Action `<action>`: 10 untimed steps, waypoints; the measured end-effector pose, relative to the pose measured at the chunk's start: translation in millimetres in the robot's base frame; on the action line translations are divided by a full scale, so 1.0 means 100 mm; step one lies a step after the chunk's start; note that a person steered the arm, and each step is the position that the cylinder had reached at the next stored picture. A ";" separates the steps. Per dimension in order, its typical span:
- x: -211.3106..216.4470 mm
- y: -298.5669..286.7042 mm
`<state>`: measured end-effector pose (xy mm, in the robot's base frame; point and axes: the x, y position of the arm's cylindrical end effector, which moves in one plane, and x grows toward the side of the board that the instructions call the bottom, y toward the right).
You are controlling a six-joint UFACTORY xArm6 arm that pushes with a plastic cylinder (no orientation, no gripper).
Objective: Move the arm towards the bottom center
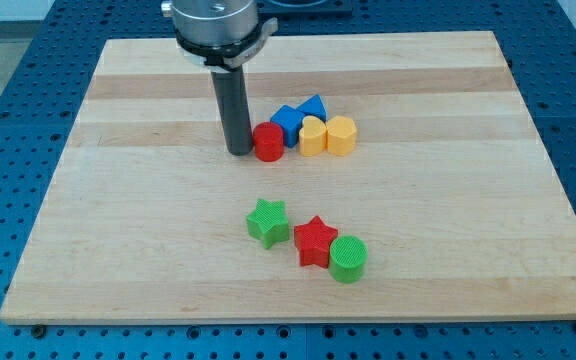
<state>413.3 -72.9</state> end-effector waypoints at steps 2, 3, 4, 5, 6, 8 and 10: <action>0.00 0.09; 0.00 0.03; 0.04 -0.28; 0.07 -0.55; 0.15 -0.87; 0.96 -1.34; 1.54 -0.57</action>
<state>566.9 -129.6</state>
